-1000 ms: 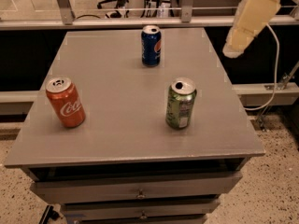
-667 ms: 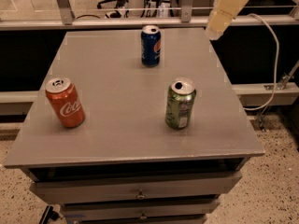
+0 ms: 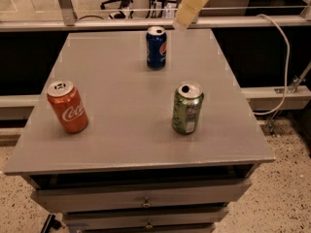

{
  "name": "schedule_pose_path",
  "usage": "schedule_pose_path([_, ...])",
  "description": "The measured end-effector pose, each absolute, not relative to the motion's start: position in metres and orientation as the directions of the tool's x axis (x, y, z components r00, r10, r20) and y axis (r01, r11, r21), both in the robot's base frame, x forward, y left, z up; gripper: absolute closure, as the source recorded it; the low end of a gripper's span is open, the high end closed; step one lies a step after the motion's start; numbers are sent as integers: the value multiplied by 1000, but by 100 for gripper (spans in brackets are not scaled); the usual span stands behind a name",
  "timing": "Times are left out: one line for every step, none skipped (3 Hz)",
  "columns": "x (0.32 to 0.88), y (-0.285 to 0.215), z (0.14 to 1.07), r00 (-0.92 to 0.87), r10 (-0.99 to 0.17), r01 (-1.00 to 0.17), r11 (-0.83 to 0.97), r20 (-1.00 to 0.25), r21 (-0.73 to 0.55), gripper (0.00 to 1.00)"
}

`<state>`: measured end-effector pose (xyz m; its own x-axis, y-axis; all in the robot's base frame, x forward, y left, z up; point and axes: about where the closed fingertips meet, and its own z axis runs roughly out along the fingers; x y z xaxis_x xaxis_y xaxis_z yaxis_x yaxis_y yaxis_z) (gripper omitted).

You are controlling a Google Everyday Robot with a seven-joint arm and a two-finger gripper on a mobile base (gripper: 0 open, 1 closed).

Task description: Knock pepsi can over

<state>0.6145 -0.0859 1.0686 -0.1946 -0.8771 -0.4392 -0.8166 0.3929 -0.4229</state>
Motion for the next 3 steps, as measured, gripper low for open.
schedule_pose_path([632,-56,1054,-218,-852,-800,435,-476,-413,0])
schedule_pose_path([653,-24,1029,-277,-811,-786,500,-515,-364,0])
schedule_pose_path([668,-10,1017,-316,-781,-776,539,-539,-327,0])
